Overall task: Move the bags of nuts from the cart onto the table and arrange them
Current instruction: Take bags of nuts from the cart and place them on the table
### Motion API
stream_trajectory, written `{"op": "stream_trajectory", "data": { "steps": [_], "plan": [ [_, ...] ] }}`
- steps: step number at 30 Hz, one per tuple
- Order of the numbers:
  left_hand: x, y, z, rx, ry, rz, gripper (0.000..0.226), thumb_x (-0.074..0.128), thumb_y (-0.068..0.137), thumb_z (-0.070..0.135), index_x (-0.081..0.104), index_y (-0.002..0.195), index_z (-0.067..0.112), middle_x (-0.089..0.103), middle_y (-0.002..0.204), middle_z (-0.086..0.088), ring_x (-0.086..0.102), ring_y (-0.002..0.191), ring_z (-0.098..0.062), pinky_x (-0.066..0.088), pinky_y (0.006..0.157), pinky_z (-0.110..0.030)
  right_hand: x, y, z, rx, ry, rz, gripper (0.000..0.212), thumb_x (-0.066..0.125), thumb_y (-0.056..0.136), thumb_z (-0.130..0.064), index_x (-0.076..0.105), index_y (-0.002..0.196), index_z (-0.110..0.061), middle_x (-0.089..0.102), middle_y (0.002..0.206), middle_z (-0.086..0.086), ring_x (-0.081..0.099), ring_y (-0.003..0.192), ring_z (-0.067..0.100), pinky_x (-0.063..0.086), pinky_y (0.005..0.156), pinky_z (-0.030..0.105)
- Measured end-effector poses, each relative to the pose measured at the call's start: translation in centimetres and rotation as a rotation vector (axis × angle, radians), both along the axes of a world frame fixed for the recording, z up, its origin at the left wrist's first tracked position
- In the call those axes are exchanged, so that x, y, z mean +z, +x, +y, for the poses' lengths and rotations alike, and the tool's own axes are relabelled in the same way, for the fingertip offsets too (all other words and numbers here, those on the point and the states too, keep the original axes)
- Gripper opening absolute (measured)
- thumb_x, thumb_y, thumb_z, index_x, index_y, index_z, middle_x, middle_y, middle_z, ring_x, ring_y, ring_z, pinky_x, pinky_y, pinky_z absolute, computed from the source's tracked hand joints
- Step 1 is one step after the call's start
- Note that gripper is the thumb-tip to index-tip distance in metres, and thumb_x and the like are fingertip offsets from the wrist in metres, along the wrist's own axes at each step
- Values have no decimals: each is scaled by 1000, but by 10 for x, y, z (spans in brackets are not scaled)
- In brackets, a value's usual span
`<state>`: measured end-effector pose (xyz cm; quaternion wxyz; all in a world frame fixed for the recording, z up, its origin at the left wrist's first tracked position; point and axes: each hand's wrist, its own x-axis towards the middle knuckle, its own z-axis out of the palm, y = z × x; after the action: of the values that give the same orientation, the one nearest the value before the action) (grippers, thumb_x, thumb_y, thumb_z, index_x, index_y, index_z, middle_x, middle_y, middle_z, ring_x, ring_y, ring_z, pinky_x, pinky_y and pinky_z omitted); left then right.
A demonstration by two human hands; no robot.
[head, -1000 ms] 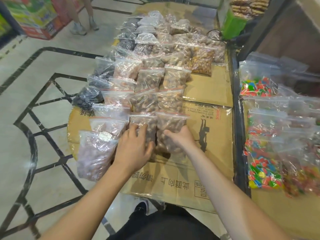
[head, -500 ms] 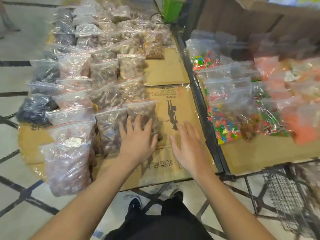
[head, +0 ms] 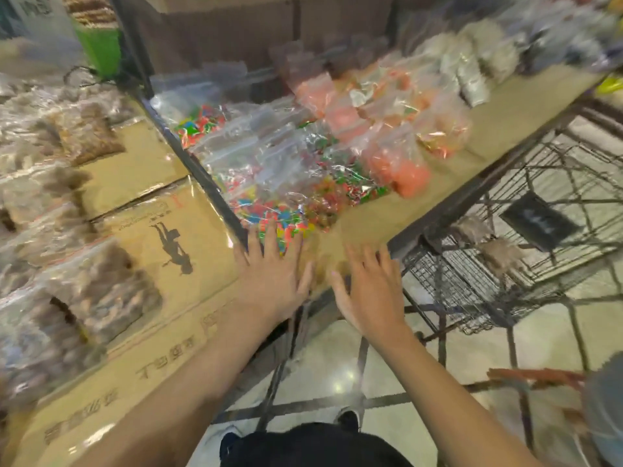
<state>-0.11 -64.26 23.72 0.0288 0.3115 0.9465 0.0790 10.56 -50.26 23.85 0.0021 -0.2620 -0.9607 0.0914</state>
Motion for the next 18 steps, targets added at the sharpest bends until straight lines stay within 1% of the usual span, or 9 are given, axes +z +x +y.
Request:
{"op": "stream_trajectory", "data": {
  "steps": [1,2,4,5,8,11,14,16,18],
  "plan": [
    [-1,8,23,-35,-6,0,64,24,99,61,33,156,31,16,166,-19,14,151,-48,13,115,-69,1,13,19,-25,-2,-1,67,34,102,-57,34,160,-24,38,164,9,26,152,41,26,121,60],
    [-1,18,46,-73,0,3,64,24,99,61,36,154,32,19,165,-20,17,150,-49,14,115,-69,0,27,39,-53,-2,4,67,33,102,-58,35,160,-23,37,164,8,25,153,41,26,121,60],
    [-1,35,92,-133,14,17,65,25,96,62,47,149,31,31,161,-22,27,146,-51,20,113,-69,-2,53,78,-106,-6,25,68,34,102,-59,38,159,-21,36,165,8,25,153,41,26,122,60],
    [-2,43,115,-157,17,22,64,27,96,62,47,149,32,32,160,-22,27,145,-50,22,113,-69,-2,66,97,-132,-9,26,68,34,102,-58,38,159,-20,34,166,9,25,153,41,25,122,60],
    [-5,67,180,-237,-17,-13,64,25,99,62,33,156,33,20,165,-20,17,149,-48,18,116,-67,-7,103,148,-215,-33,-17,68,32,104,-58,29,162,-23,23,170,6,15,157,38,14,125,57],
    [-6,86,232,-311,-25,-14,69,21,95,63,36,154,30,21,164,-21,18,147,-49,20,114,-68,-10,134,188,-305,-28,5,66,34,104,-58,33,160,-24,26,169,7,19,155,40,18,124,60],
    [-9,100,277,-387,-49,-10,68,24,95,62,40,152,28,27,162,-21,23,146,-49,22,112,-68,-14,155,223,-391,-63,-13,65,31,104,-59,32,160,-26,24,170,6,15,156,40,17,125,60],
    [-11,104,306,-439,-58,-18,65,27,98,61,36,154,29,23,164,-20,19,148,-47,19,114,-68,-18,163,246,-446,-74,-7,63,33,104,-59,41,155,-24,29,168,9,19,155,41,20,124,61],
    [-17,103,336,-496,-80,-49,63,26,101,61,25,157,33,12,167,-17,9,152,-43,11,118,-65,-23,169,266,-503,-78,9,64,31,101,-59,54,146,-19,38,163,12,27,152,44,27,121,62]
  ]
}}
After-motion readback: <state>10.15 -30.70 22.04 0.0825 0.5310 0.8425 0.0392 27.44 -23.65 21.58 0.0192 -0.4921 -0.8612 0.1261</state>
